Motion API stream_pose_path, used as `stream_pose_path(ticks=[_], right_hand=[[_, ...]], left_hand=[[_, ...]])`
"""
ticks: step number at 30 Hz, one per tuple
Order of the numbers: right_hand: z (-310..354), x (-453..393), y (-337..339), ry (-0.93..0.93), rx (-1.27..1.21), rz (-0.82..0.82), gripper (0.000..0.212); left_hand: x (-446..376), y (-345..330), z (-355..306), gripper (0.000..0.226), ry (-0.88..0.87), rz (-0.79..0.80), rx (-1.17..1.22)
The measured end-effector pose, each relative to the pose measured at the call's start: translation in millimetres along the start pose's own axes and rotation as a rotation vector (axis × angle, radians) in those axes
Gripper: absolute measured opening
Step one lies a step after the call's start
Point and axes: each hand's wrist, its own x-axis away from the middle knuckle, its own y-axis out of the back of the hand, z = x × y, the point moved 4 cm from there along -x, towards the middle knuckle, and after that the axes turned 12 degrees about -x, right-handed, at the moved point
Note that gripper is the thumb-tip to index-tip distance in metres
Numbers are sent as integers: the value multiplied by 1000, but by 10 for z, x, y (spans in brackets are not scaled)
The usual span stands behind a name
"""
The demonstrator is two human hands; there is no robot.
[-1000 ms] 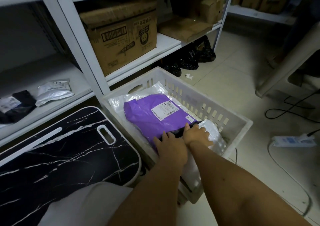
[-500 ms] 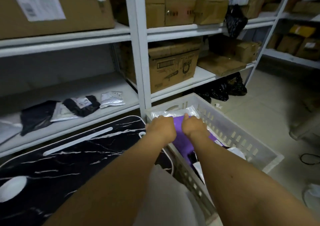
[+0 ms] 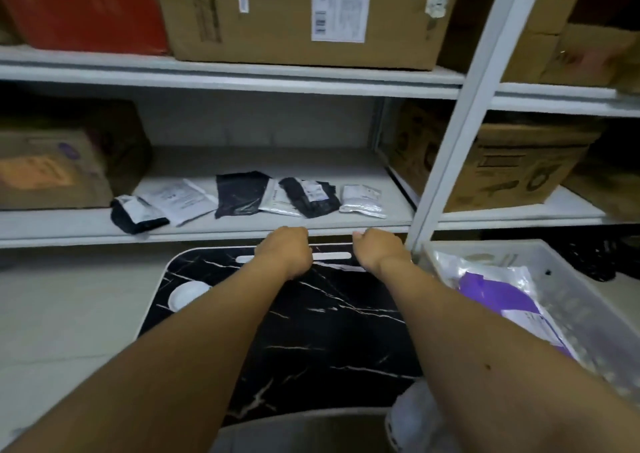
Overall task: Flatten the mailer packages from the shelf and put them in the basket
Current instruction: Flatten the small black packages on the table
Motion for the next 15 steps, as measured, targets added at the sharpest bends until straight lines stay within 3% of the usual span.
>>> stream_pose_path(ticks=[5, 15], right_hand=[[312, -257, -565, 87, 60, 55, 46], [849, -984, -1061, 271, 54, 26, 45]], left_hand=[[-251, -449, 574, 26, 65, 100, 30], [-954, -1025, 743, 26, 67, 144, 113]])
